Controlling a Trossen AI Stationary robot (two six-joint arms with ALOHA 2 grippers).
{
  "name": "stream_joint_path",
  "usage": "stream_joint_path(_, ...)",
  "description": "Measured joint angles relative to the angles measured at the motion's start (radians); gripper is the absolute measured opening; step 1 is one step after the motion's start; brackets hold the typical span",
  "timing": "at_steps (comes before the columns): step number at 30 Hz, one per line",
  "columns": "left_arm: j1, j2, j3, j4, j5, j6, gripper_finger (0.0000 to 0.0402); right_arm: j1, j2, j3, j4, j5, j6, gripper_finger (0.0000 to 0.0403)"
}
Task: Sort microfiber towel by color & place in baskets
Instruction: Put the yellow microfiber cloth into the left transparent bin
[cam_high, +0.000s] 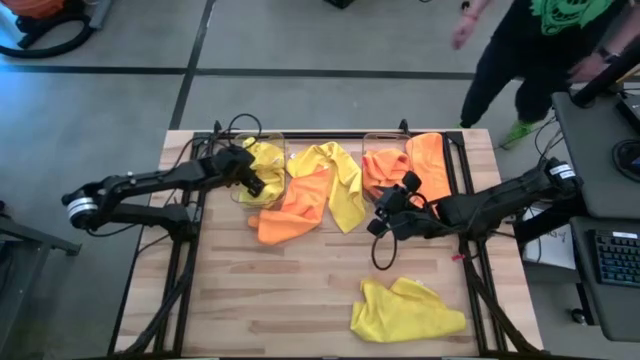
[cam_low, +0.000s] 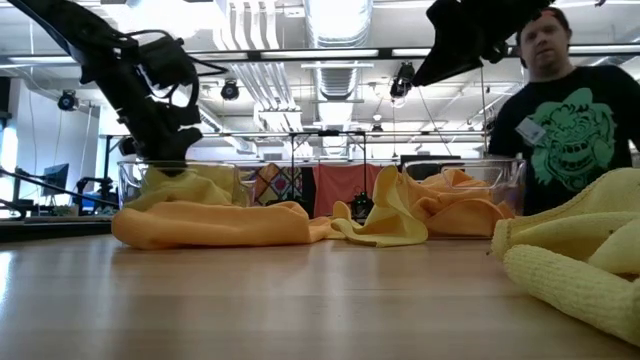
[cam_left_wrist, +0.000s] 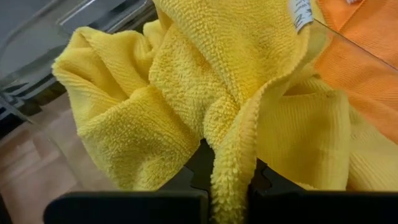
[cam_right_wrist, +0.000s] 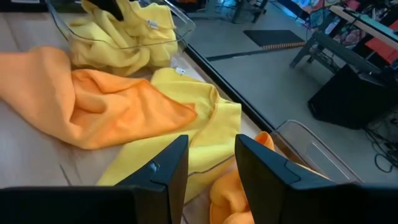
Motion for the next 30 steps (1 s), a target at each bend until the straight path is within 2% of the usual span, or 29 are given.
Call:
stream_joint_path(6, 0.000, 0.032, 0.005, 0.010, -0.001, -0.022, 0.0037, 0.000, 0.005, -0.005, 0.000, -0.002, 0.000, 0.0127)
stream_joint_path(14, 0.000, 0.028, 0.049, -0.038, -0.002, -0.011, 0.0135, 0.000, 0.005, -0.006, 0.000, -0.002, 0.000, 0.0127)
stream_joint_path(19, 0.000, 0.028, 0.130, -0.165, -0.001, 0.023, 0.0209, 0.000, 0.005, -0.006, 0.000, -0.017, 0.000, 0.0127)
stream_joint_path(22, 0.000, 0.028, 0.196, -0.277, -0.001, 0.028, 0.0239, 0.000, 0.005, -0.006, 0.000, -0.018, 0.000, 0.0127)
stream_joint_path(30, 0.000, 0.027, 0.371, -0.490, 0.000, 0.074, 0.0268, 0.000, 0.005, -0.006, 0.000, -0.018, -0.008, 0.0128)
